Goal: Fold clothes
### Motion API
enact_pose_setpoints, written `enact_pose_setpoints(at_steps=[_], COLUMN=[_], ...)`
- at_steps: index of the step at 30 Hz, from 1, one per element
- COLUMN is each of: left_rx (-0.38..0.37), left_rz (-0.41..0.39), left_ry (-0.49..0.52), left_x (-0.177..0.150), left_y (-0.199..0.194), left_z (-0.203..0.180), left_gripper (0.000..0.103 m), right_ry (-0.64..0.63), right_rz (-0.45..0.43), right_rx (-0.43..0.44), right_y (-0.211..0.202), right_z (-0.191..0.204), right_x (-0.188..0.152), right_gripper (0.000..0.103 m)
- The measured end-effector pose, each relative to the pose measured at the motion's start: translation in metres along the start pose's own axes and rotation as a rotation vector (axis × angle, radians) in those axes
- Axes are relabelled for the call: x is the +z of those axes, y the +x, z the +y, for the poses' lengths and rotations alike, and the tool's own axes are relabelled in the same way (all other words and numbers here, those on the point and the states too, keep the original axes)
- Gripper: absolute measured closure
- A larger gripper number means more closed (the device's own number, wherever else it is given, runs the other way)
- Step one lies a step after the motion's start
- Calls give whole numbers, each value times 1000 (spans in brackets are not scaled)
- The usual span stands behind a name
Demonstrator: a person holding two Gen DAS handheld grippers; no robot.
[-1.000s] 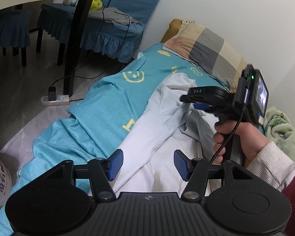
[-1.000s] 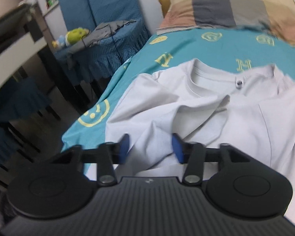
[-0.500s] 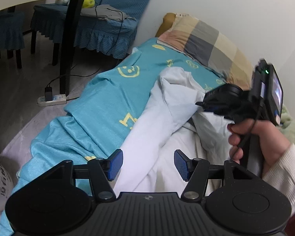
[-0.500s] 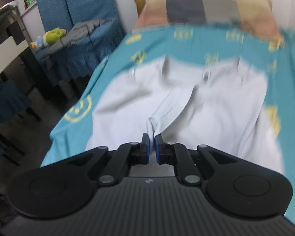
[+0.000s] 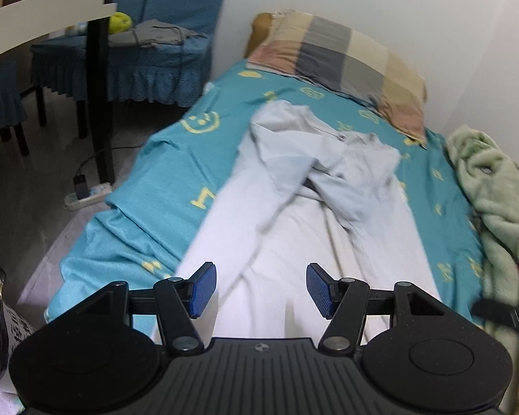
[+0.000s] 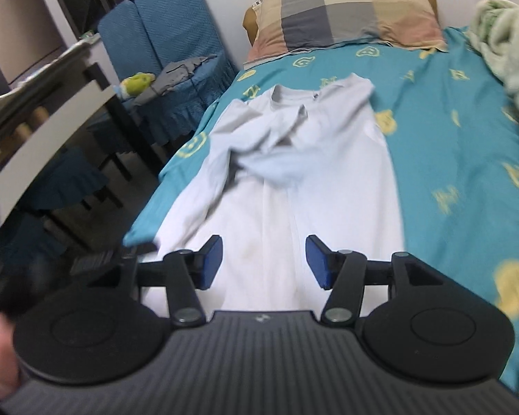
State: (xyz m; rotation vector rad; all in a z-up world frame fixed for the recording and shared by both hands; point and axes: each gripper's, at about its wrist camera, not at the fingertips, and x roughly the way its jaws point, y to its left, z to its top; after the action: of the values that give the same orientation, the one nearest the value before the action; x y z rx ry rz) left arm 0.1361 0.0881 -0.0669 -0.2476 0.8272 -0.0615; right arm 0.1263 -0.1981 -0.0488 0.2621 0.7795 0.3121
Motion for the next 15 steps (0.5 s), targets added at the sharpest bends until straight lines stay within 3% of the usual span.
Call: enact_pose_setpoints(at_steps=[4, 7, 10, 13, 15], left_rx=[-16, -31, 1, 73, 118], left_rz=[37, 114, 186, 256, 322], left_ry=[28, 17, 63, 152, 161], left_x=[-18, -33, -39, -44, -45], left_y=[-28, -49, -66, -77, -75], left_z=[-5, 5, 19, 38, 55], left_gripper=[40, 38, 38, 38, 36], right_ry=[-3, 13, 38, 64, 89], right_rz=[-13, -11, 18, 40, 37], right_rx=[2, 13, 19, 4, 23], right_y=[-41, -60, -64, -64, -62], right_z=[-11, -24, -42, -51, -54], right_x=[-37, -63, -85, -90, -89], right_gripper=[47, 47, 47, 46, 47])
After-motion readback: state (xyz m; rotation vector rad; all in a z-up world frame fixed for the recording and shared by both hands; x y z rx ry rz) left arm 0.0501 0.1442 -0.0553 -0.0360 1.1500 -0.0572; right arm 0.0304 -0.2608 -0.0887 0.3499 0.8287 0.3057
